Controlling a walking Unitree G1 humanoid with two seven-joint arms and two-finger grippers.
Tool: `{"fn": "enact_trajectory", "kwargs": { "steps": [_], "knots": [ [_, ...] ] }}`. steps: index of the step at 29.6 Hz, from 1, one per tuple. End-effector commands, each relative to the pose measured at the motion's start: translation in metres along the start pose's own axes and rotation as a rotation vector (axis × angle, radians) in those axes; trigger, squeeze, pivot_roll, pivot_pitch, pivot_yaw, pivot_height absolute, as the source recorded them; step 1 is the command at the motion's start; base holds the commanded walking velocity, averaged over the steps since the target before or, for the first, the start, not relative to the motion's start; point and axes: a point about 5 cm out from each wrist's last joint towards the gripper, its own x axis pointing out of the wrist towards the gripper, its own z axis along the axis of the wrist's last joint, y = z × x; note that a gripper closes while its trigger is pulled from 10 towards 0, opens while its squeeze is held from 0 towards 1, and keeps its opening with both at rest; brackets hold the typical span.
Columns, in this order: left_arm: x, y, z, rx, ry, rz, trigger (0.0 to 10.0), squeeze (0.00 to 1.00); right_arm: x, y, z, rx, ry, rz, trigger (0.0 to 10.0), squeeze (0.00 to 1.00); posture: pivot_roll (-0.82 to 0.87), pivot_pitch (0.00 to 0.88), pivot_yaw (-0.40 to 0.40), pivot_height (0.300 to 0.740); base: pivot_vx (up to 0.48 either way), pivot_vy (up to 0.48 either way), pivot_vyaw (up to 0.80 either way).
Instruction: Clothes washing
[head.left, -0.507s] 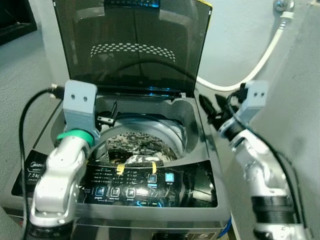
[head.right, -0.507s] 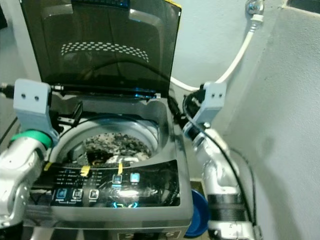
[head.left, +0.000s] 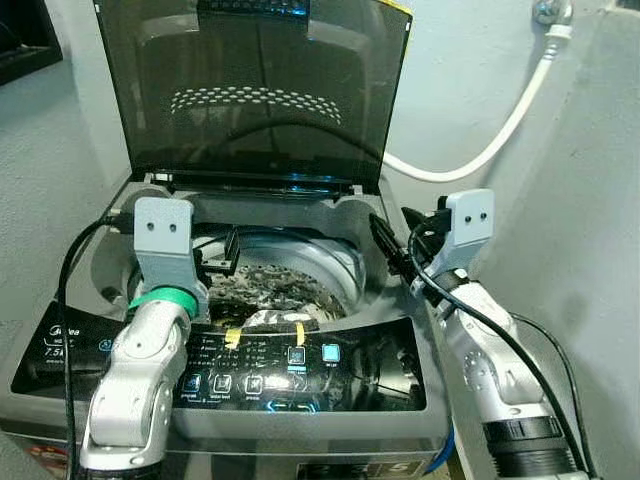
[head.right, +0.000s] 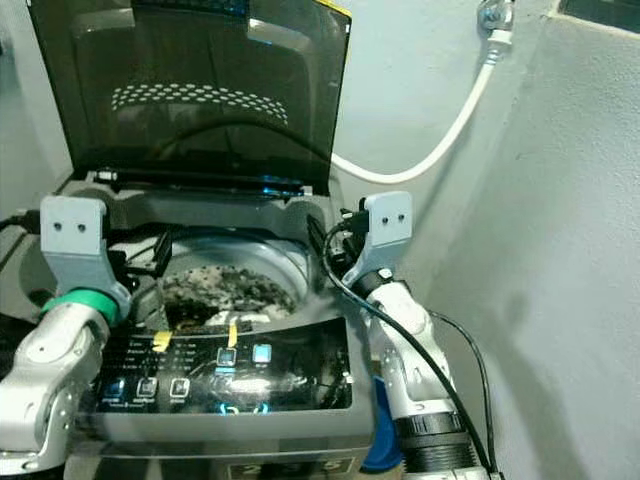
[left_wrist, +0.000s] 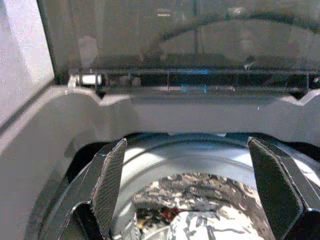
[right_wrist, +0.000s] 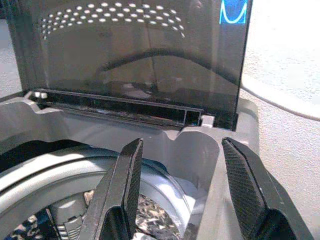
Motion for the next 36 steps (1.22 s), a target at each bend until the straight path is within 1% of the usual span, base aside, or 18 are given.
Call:
{"fn": "enact_trajectory", "kwargs": {
  "steps": [1,4,8,13,27,36],
  "knots": [
    [-0.003,0.001,-0.001,-0.009,-0.001,0.011,10.0,0.0,-0.001,0.0,-0.002,0.014,0.005,-0.004,10.0,0.0,0.03,0.051,-0.038,0.74,0.0,0.0,0.0],
    [-0.004,0.001,-0.001,-0.012,-0.011,0.015,10.0,0.0,-0.001,0.003,-0.003,0.017,0.006,0.0,10.0,0.0,0.03,0.057,-0.041,0.74,0.0,0.0,0.0],
    [-0.003,-0.001,0.0,-0.016,-0.023,0.008,10.0,0.0,-0.002,0.008,-0.004,0.015,0.0,0.01,10.0,0.0,0.02,0.06,-0.04,0.74,-0.283,0.0,0.0],
    [-0.002,-0.006,0.001,-0.015,-0.033,-0.012,10.0,0.0,-0.004,0.008,-0.005,0.011,0.001,0.007,10.0,0.0,0.02,0.064,-0.035,0.74,-0.402,0.0,0.0],
    [-0.002,-0.007,0.002,-0.015,-0.042,-0.018,10.0,0.0,-0.005,0.01,-0.007,0.014,0.004,0.012,10.0,0.0,0.02,0.062,-0.034,0.74,-0.448,0.0,0.0],
    [-0.001,-0.005,0.002,-0.004,-0.035,-0.006,10.0,0.0,-0.005,0.01,-0.007,0.013,0.004,0.013,10.0,0.0,0.02,0.064,-0.034,0.74,0.0,0.0,0.0]
  ]
}}
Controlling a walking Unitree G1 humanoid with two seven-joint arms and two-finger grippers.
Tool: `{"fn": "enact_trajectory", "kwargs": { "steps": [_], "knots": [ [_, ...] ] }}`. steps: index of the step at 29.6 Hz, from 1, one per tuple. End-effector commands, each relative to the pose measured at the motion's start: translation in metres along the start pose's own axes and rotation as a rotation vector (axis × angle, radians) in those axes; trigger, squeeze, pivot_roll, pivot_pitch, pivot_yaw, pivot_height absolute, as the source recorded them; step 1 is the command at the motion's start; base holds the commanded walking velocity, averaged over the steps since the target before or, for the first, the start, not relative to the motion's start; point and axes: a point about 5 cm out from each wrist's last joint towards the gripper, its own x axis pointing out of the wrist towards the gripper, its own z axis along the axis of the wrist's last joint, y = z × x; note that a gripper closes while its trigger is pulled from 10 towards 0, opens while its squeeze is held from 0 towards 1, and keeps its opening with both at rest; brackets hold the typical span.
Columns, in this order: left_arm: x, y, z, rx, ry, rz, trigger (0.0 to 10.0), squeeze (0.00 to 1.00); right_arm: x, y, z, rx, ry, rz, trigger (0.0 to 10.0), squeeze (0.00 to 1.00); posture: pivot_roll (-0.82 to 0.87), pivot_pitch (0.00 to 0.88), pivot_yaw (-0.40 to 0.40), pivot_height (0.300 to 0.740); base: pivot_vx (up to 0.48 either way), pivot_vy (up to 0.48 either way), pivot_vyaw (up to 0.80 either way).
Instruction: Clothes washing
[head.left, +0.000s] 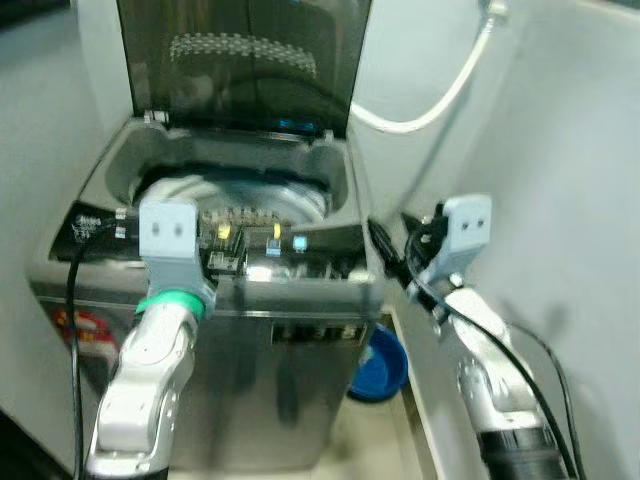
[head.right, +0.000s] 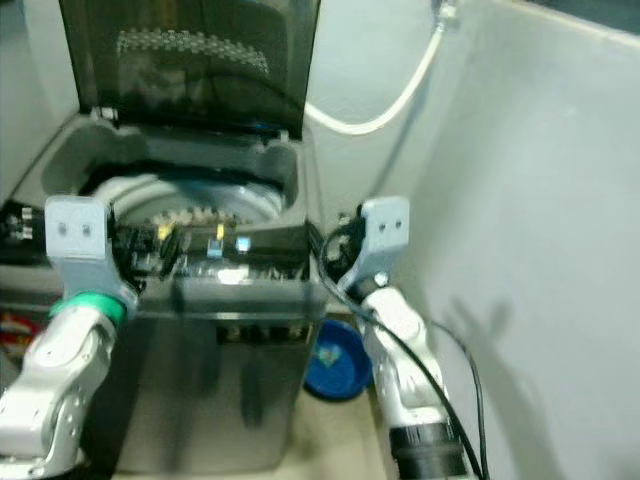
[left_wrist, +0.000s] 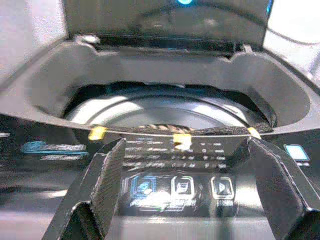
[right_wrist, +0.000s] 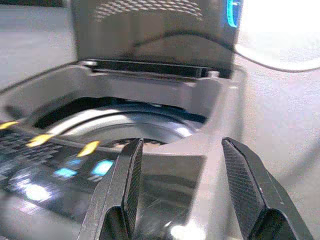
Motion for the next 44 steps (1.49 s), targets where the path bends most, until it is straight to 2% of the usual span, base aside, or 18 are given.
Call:
{"fn": "enact_trajectory", "kwargs": {
  "steps": [1,9,22,31,32,35,44],
  "knots": [
    [-0.0004,-0.0001,0.0005,0.004,-0.003,0.003,10.0,0.0,-0.0006,0.0004,-0.0004,-0.004,0.005,0.001,10.0,0.0,0.02,0.065,-0.034,0.74,0.0,0.0,0.0],
    [-0.0009,-0.0002,0.0005,-0.007,-0.002,-0.005,10.0,0.0,-0.0015,0.0029,-0.0018,0.0,0.009,0.004,10.0,0.0,0.02,0.064,-0.036,0.74,0.0,0.0,0.0],
    [-0.001,-0.0007,0.0018,-0.023,-0.011,-0.011,10.0,0.0,-0.0011,0.0035,-0.0022,0.001,0.011,0.009,10.0,0.0,0.02,0.063,-0.038,0.74,0.0,0.449,0.0],
    [-0.0015,0.0003,0.0008,-0.001,-0.013,-0.011,10.0,0.0,-0.0015,0.0047,-0.0038,0.006,0.02,0.002,10.0,0.0,0.02,0.065,-0.041,0.74,0.0,0.0,0.0],
    [-0.0015,0.0009,0.0006,0.0,-0.014,-0.009,10.0,0.0,-0.0014,0.0056,-0.0035,-0.016,0.018,0.009,10.0,0.0,0.02,0.064,-0.04,0.74,0.0,0.0,0.0],
    [-0.0011,0.0013,0.0009,0.003,-0.018,-0.008,10.0,0.0,-0.0005,0.0069,-0.0014,-0.078,0.005,0.021,10.0,0.0,0.02,0.063,-0.041,0.74,0.0,0.0,0.71],
    [-0.0013,0.0005,-0.0006,0.009,-0.014,-0.014,10.0,0.0,-0.0001,0.0071,0.0,-0.106,-0.004,0.02,10.0,0.0,0.02,0.064,-0.039,0.74,0.0,0.0,0.8]
  ]
}}
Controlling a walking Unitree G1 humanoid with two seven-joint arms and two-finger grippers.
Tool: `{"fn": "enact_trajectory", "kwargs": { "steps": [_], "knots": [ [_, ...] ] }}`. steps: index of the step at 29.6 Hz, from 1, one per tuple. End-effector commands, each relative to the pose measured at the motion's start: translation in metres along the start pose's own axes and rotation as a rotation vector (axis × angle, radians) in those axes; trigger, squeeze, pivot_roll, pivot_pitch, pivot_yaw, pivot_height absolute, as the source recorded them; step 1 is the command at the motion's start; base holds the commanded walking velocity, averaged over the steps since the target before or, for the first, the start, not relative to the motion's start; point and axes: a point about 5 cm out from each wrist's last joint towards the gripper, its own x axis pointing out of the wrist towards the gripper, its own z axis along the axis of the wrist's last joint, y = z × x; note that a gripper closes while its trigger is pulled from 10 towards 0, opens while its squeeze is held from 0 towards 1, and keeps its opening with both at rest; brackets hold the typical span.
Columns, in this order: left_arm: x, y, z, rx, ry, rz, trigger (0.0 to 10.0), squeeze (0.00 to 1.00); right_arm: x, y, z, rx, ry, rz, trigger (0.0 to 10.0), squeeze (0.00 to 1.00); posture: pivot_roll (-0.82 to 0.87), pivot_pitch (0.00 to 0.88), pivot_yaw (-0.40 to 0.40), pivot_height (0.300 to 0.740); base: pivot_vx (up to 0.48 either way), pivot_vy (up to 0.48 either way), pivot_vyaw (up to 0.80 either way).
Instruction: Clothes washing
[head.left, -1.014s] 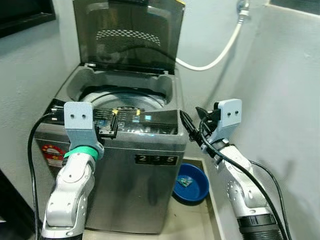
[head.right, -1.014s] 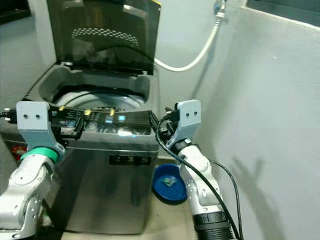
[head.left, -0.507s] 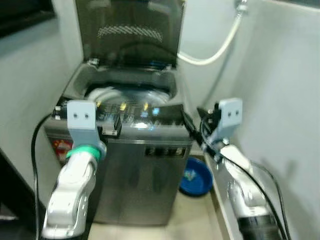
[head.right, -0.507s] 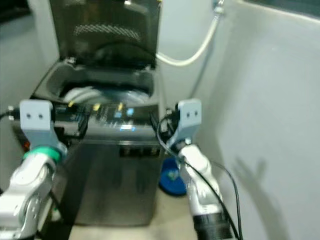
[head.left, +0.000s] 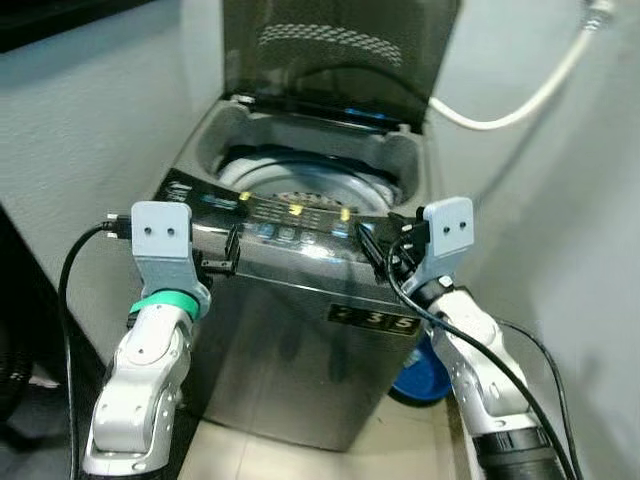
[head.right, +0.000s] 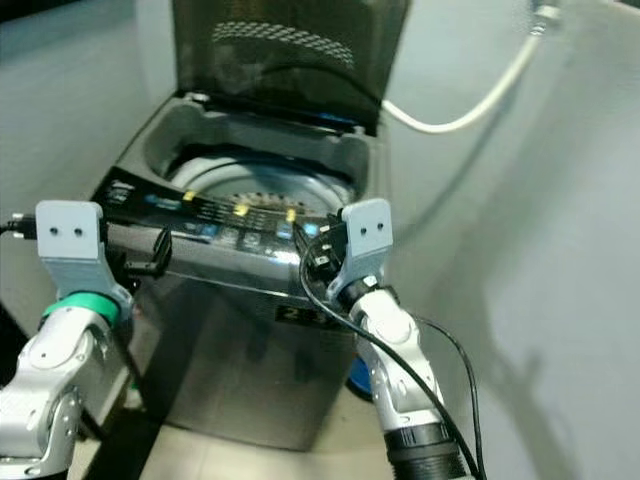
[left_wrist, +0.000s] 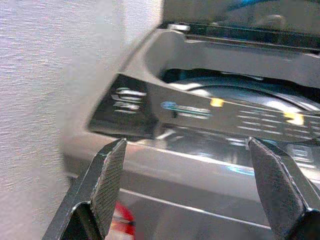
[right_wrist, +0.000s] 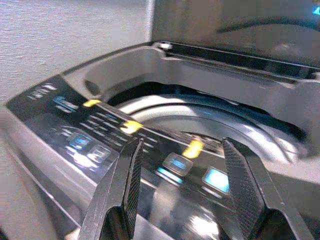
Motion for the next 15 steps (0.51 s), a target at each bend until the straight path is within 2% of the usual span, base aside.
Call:
{"fn": "enact_trajectory", "kwargs": {
  "steps": [1,10,15],
  "knots": [
    [-0.002,-0.001,-0.004,0.015,0.009,-0.006,10.0,0.0,-0.002,0.0,-0.001,-0.022,-0.002,0.0,10.0,0.0,0.02,0.064,-0.039,0.74,0.0,0.0,0.8],
    [-0.002,-0.001,-0.006,0.019,0.012,-0.01,10.0,0.0,-0.002,0.0,-0.002,-0.028,-0.004,-0.001,10.0,0.0,0.02,0.064,-0.038,0.74,0.0,0.0,0.8],
    [-0.006,0.0,-0.019,0.038,0.045,-0.015,10.0,0.0,-0.004,-0.002,-0.006,-0.036,0.007,-0.009,10.0,0.0,0.01,0.062,-0.036,0.74,0.0,0.0,0.8]
  ]
}}
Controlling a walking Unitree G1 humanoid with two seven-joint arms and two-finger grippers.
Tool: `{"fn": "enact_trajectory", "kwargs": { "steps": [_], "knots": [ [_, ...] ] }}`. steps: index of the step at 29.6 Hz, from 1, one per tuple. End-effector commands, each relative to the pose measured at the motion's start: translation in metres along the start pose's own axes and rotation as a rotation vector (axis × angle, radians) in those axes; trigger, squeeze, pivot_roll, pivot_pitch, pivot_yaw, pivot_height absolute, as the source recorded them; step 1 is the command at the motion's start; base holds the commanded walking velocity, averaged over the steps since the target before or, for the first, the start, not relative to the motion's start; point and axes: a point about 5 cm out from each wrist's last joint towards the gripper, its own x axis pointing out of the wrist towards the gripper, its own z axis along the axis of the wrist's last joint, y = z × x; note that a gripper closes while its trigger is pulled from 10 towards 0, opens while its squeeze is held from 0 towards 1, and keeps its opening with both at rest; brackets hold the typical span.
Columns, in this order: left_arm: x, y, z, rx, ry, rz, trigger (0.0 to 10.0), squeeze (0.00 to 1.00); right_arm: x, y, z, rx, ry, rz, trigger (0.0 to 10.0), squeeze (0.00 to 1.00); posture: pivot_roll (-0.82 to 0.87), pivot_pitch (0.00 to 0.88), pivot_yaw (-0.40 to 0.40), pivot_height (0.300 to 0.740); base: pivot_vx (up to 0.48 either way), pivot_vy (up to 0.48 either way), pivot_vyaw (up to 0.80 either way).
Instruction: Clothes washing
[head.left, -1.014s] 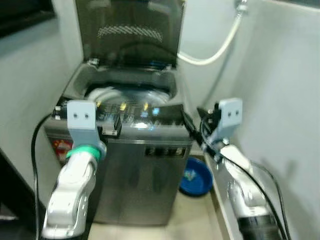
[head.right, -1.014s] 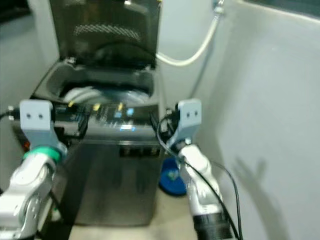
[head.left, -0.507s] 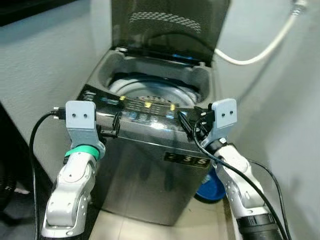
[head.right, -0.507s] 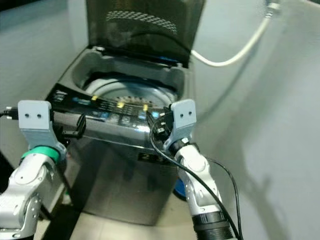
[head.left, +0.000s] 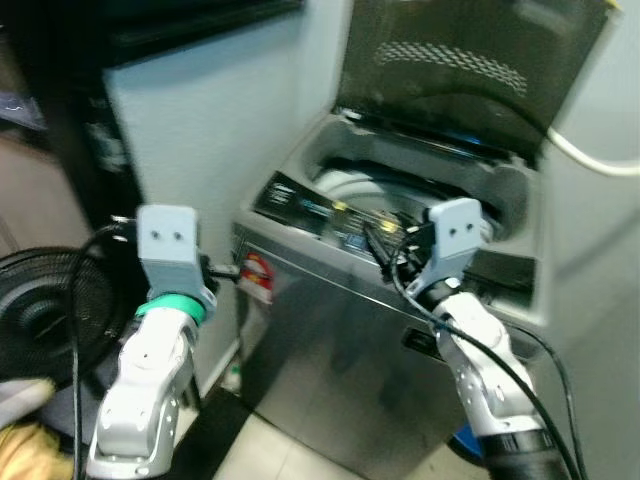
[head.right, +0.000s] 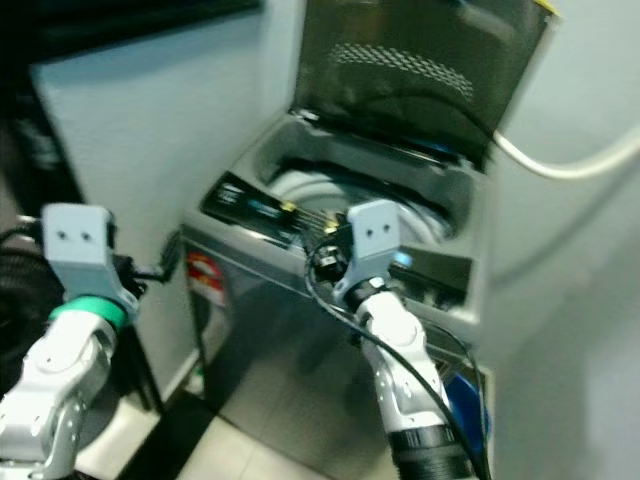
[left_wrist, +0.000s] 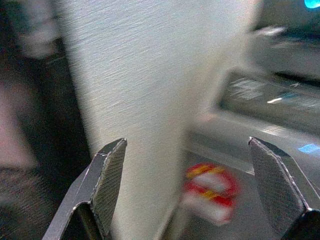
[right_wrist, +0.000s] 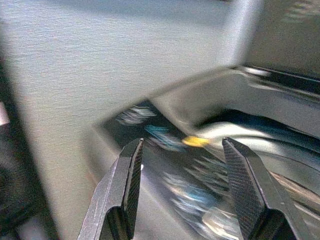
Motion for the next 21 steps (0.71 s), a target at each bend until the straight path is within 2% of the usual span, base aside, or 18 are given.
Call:
{"fn": "enact_trajectory", "kwargs": {
  "steps": [1,9,16,17,21],
  "knots": [
    [-0.003,-0.001,-0.008,0.009,0.025,-0.004,10.0,0.0,-0.005,-0.004,-0.008,-0.012,0.03,-0.012,10.0,0.0,0.01,0.062,-0.036,0.74,0.0,0.0,0.8],
    [-0.003,0.0,-0.011,0.015,0.035,-0.01,10.0,0.0,-0.009,-0.014,-0.016,-0.037,0.05,-0.068,10.0,0.0,0.01,0.055,-0.03,0.74,0.0,0.0,0.8],
    [-0.002,-0.002,-0.02,0.005,0.047,0.021,10.0,0.0,-0.011,-0.023,-0.019,-0.006,0.055,-0.106,10.0,0.0,0.01,0.037,-0.036,0.74,0.0,0.0,0.8],
    [-0.002,-0.005,-0.022,0.003,0.07,0.0,10.0,0.0,-0.013,-0.024,-0.024,0.031,0.062,-0.125,10.0,0.0,0.01,0.031,-0.029,0.74,0.0,0.0,0.8],
    [-0.001,-0.006,-0.024,0.027,0.074,-0.026,10.0,0.0,-0.015,-0.025,-0.03,0.056,0.072,-0.147,10.0,0.0,0.02,0.028,-0.013,0.74,0.0,0.0,0.8]
  ]
}}
